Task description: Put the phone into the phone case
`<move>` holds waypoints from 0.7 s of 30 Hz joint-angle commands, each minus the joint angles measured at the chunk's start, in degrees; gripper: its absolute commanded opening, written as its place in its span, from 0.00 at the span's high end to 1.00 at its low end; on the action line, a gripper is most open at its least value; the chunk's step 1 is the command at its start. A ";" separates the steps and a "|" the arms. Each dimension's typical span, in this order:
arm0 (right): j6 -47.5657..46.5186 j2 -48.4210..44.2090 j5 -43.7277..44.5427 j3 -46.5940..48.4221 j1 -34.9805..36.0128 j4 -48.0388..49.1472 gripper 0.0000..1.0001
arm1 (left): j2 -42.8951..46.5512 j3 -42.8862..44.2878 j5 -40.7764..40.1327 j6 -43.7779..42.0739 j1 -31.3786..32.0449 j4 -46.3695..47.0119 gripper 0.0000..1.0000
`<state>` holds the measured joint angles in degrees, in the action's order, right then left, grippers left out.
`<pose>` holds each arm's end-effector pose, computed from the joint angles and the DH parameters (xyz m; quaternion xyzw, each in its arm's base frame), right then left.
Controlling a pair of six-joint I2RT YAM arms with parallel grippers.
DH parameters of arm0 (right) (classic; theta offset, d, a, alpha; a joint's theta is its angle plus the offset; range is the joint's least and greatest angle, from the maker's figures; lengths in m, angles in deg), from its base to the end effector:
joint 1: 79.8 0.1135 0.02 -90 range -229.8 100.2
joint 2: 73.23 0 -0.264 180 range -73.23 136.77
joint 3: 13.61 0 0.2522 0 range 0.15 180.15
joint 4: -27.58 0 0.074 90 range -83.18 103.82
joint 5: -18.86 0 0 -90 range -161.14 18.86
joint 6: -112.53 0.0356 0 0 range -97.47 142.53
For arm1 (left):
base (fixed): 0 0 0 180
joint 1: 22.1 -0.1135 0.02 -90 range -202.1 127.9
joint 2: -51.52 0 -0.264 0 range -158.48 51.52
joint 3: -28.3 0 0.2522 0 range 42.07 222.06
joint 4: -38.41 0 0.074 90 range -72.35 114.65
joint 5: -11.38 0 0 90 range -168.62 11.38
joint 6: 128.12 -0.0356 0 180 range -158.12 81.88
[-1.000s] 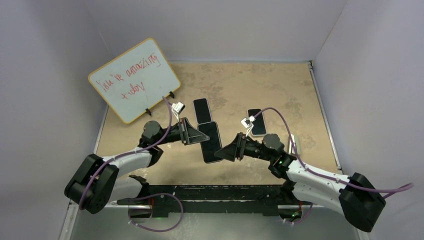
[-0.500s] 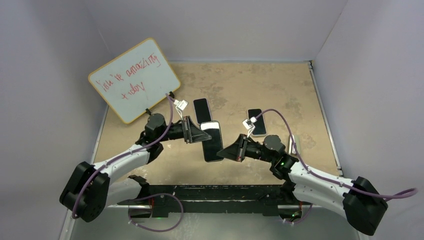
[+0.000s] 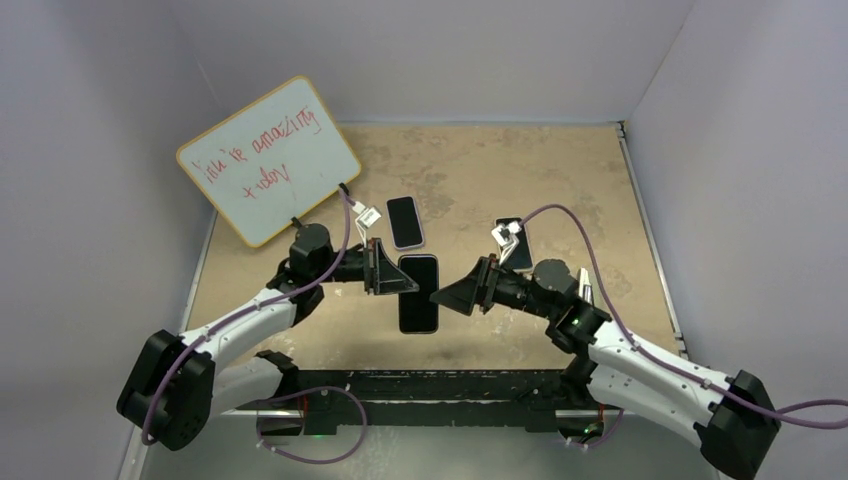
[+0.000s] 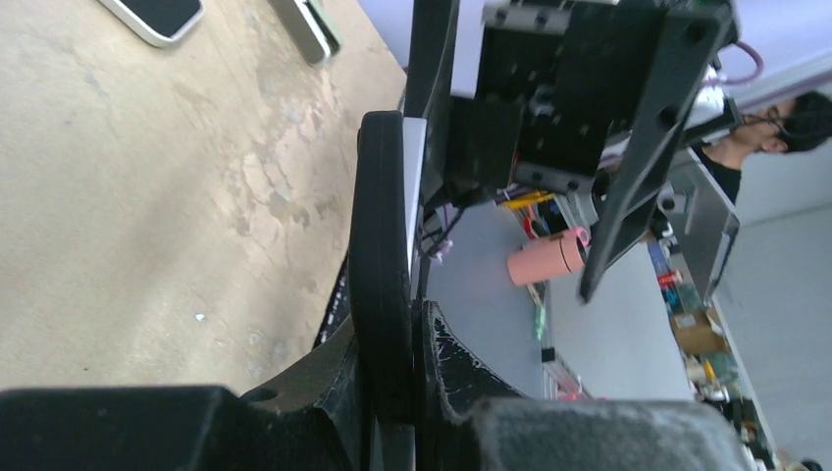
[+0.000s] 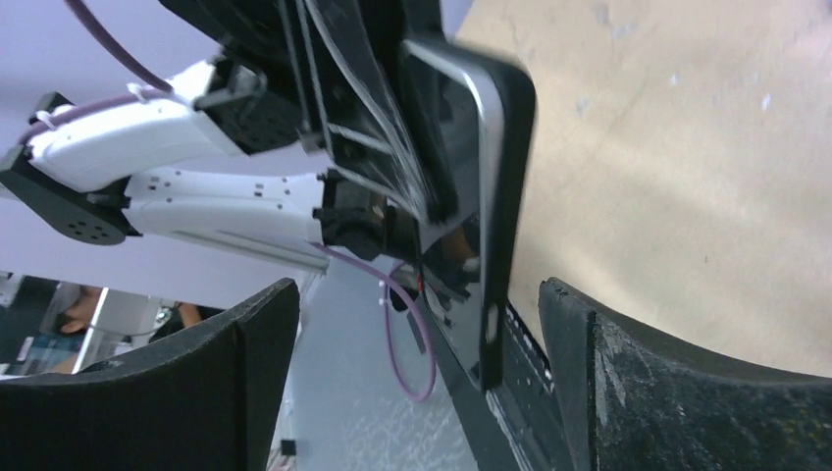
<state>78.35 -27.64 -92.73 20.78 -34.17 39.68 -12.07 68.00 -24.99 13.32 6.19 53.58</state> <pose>0.1233 0.1448 0.2548 -0.0717 0.6982 0.6251 0.3414 0.1865 -0.1329 0.2334 0.1520 0.7224 -0.6353 0.2267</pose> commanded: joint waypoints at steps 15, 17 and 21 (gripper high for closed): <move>-8.87 8.57 -3.20 14.32 -0.19 -1.45 0.24 | 0.07 2.44 11.24 -0.50 0.17 7.66 1.00; -9.12 8.56 -2.25 14.43 -0.19 -1.51 0.25 | 0.38 2.30 11.26 -0.14 0.18 8.31 1.00; -9.97 8.73 -1.69 14.90 -0.19 -1.82 0.36 | 0.43 2.78 11.30 -0.88 0.18 7.01 1.00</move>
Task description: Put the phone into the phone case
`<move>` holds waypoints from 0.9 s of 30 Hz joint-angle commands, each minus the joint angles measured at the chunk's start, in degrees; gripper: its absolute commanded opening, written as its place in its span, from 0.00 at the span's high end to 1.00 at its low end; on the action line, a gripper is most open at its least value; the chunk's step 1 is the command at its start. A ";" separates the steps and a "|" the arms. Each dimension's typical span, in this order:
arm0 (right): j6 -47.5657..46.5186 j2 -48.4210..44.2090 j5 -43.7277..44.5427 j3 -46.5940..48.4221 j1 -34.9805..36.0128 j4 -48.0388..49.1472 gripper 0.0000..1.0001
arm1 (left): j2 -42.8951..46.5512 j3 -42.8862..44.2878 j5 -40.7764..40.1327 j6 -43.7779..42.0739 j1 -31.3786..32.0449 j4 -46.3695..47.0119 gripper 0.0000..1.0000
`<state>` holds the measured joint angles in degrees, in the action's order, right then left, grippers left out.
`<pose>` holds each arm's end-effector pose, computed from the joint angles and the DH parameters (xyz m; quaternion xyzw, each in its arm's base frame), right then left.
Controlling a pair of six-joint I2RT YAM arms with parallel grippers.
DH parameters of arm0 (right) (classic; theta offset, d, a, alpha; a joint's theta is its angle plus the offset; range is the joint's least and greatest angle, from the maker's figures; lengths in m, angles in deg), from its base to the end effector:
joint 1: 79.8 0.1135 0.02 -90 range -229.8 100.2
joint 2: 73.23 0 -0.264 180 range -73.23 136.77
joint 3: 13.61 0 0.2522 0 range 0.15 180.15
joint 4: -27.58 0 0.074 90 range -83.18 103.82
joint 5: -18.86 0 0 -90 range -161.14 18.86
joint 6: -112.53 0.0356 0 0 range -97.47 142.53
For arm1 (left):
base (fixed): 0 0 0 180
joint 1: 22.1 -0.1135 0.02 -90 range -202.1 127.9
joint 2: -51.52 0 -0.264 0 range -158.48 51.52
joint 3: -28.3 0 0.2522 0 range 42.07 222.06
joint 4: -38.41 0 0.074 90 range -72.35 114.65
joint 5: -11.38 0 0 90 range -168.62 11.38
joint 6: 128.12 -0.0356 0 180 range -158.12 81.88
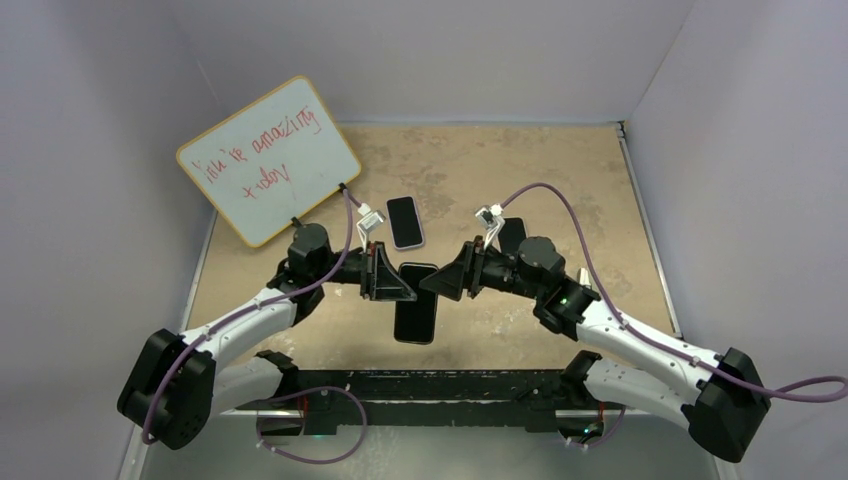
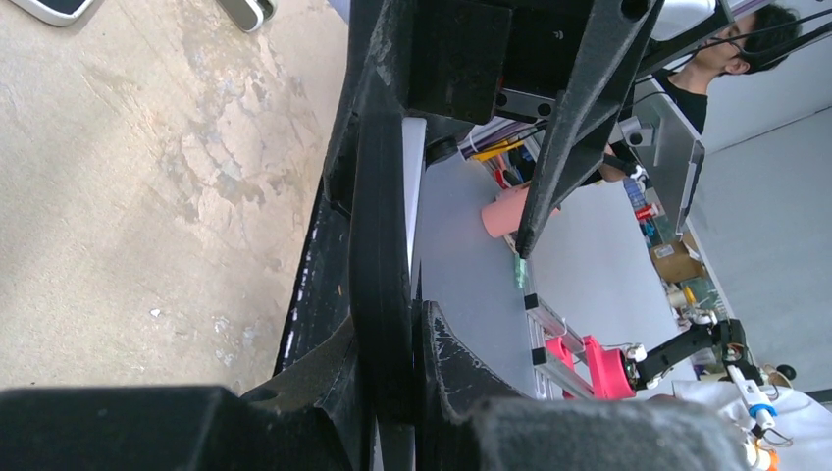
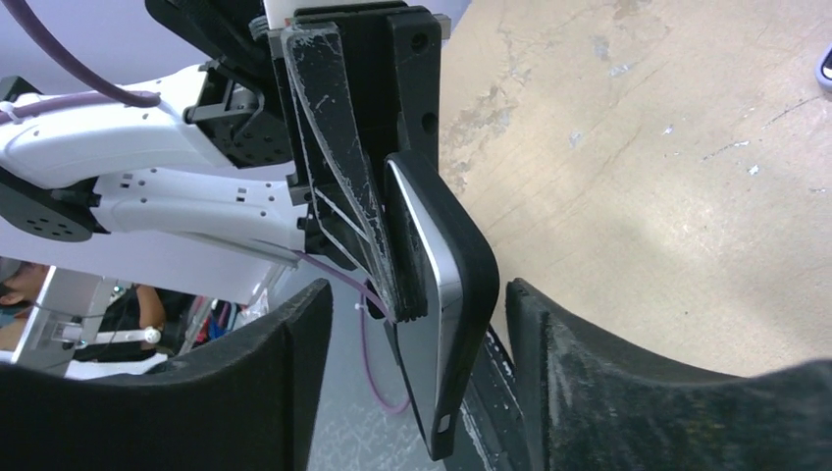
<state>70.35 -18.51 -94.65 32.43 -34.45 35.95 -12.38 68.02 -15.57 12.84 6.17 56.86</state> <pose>0.1469 0.1690 0.2904 -0.1287 0.6971 0.6008 0.3696 0.1819 -0.1339 0.2383 0.2196 0.6888 -0.6633 0.1933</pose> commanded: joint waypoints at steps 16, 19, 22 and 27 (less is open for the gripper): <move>-11.74 -3.95 7.95 5.22 0.08 -4.41 1.00 | -4.15 11.57 -11.02 -19.41 0.12 -32.06 1.00; -14.70 -4.57 9.42 5.90 0.10 -5.78 1.00 | -4.76 10.37 -10.08 -17.89 0.12 -29.60 1.00; -12.95 -5.52 7.71 5.51 0.10 -7.36 0.80 | -4.20 9.78 -9.18 -16.21 0.12 -26.99 1.00; -7.27 -6.74 3.02 -0.48 0.10 -0.83 0.52 | -1.06 7.74 -6.96 -7.29 0.12 -15.52 1.00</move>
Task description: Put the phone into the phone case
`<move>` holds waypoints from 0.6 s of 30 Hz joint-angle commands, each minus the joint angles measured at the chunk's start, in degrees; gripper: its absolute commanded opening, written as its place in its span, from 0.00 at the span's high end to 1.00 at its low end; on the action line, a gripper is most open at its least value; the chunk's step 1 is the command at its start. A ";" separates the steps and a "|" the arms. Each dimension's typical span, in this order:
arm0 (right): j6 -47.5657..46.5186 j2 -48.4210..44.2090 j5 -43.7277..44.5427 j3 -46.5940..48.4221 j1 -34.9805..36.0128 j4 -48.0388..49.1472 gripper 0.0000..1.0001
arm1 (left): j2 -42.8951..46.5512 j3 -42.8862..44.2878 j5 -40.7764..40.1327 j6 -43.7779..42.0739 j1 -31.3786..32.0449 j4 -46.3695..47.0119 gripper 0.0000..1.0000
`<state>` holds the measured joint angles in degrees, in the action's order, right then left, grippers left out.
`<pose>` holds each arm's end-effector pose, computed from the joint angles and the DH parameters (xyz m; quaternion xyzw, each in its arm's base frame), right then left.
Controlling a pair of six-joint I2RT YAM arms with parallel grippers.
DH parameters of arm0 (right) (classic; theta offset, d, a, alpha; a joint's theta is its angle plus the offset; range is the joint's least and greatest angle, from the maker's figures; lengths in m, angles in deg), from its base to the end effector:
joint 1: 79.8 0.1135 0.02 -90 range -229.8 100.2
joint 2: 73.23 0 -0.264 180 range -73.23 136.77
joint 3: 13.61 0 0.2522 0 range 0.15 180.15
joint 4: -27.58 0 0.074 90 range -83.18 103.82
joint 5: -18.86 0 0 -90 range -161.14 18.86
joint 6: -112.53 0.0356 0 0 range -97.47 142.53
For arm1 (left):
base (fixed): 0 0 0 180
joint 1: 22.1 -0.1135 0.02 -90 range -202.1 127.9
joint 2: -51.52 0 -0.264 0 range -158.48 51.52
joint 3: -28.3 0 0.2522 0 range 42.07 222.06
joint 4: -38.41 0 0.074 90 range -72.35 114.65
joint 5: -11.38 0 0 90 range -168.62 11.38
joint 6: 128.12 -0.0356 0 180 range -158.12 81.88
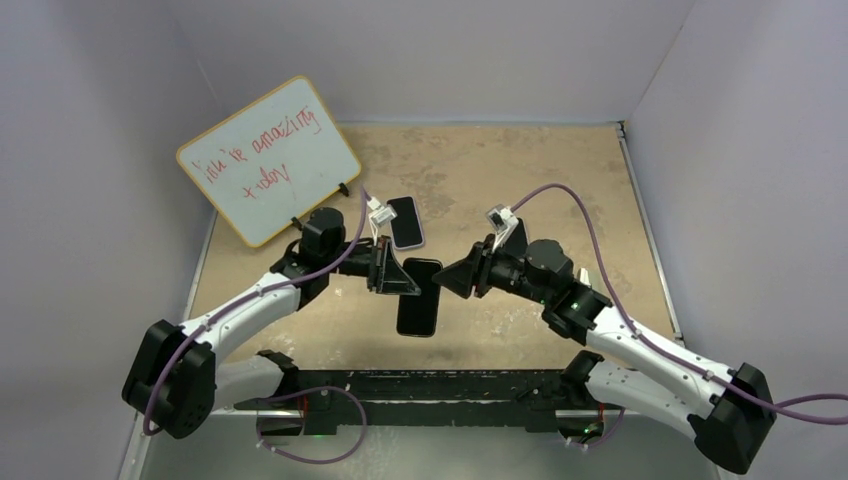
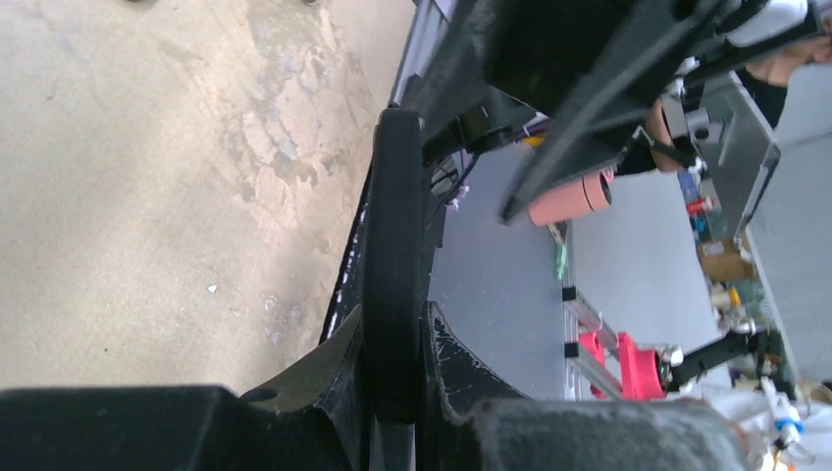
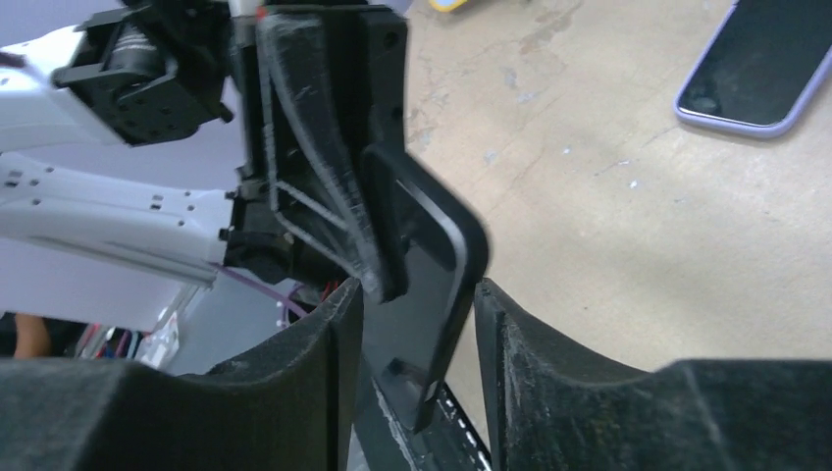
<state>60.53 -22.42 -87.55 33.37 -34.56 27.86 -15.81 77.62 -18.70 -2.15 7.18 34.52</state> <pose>0.1427 0.1582 0.2946 -0.1431 0.7136 0.5280 0.4377 0.1972 -0.1459 0.2449 0.2373 0.7329 -0.6100 0.1855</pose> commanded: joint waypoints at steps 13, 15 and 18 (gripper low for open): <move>7.69 -1.89 -8.28 -9.39 0.21 14.72 0.31 | 5.23 -5.05 -4.98 23.99 -0.89 32.42 1.00; 8.72 -0.84 -9.21 -9.35 0.21 17.05 0.35 | 4.77 -5.29 -5.64 24.36 -0.89 33.18 1.00; 11.36 0.68 -10.97 -10.04 0.20 20.84 0.50 | 4.87 -5.45 -7.48 22.98 -0.89 31.83 1.00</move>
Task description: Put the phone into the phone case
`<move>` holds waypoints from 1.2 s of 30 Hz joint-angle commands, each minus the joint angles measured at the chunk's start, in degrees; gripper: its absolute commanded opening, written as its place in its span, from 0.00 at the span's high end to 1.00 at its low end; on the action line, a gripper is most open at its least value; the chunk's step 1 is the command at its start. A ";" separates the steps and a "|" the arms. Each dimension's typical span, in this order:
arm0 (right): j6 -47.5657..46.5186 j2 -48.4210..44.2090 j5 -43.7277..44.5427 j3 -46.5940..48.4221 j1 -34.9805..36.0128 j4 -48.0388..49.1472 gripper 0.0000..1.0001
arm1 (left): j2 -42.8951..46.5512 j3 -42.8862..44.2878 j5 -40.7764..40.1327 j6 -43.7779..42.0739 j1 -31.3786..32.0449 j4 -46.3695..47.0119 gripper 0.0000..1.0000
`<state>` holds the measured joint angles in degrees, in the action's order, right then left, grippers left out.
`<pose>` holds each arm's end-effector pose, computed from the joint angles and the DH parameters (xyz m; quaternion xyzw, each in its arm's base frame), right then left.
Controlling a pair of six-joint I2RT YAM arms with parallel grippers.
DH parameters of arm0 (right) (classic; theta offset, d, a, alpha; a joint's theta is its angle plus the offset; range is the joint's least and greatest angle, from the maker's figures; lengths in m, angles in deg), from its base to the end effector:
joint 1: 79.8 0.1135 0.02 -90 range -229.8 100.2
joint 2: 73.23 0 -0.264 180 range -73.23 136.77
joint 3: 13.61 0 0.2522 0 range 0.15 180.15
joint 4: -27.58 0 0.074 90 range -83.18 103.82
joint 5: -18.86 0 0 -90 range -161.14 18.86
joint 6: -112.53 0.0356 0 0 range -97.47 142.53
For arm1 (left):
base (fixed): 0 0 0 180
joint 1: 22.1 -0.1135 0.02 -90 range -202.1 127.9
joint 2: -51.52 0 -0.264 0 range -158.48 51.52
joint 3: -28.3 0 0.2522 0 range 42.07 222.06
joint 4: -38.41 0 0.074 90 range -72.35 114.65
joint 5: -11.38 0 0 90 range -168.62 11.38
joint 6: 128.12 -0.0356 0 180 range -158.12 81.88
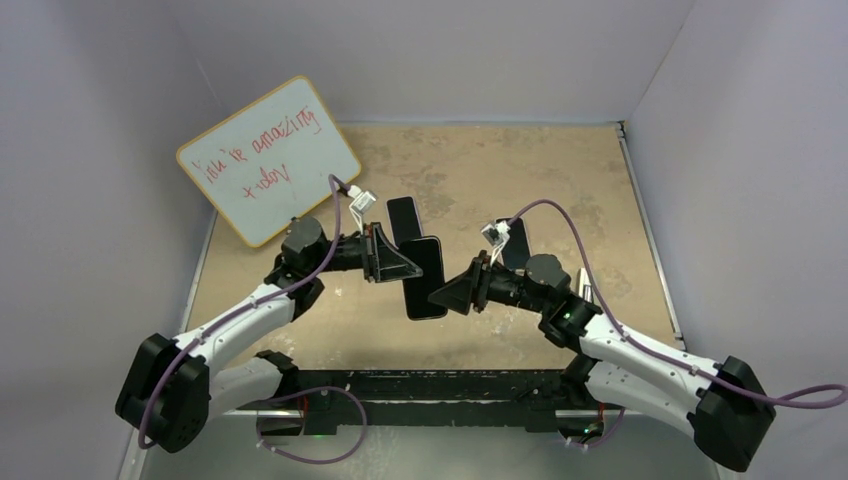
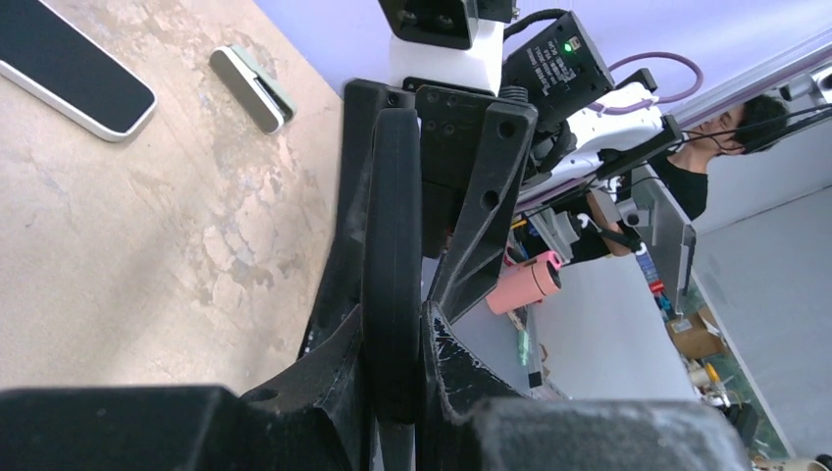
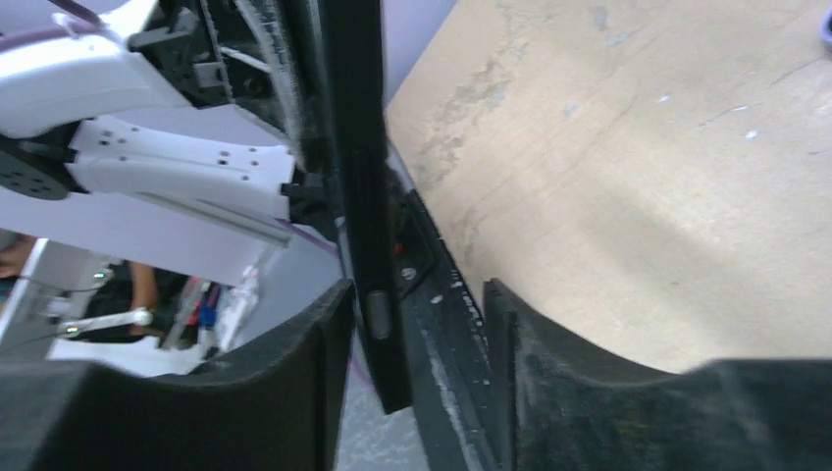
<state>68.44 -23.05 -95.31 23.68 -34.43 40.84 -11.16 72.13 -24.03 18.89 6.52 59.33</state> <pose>0.1324 0.1549 0.2607 -0.1453 0.6899 0.5991 0.3795 0.1898 -0.1366 0.2700 0.1687 0.6790 -0.6682 0.2528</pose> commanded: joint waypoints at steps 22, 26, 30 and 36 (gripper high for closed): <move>7.11 0.26 6.39 1.08 0.08 -0.50 1.00 | 4.15 4.51 -11.88 -11.98 -0.32 -17.84 0.57; 5.35 0.51 6.34 1.88 0.08 -0.85 1.00 | 4.50 4.23 -11.86 -13.37 -0.40 -18.40 0.61; 4.50 1.04 5.40 1.96 0.08 0.31 1.00 | 3.27 4.18 -9.55 -12.37 -0.40 -15.83 0.66; 2.36 1.16 15.91 5.35 -0.01 -11.02 1.00 | 4.23 7.46 -14.67 -19.55 -0.39 -28.38 0.45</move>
<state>73.67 -22.18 -89.06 23.55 -34.08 36.71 -8.47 75.36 -36.21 5.52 6.30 37.14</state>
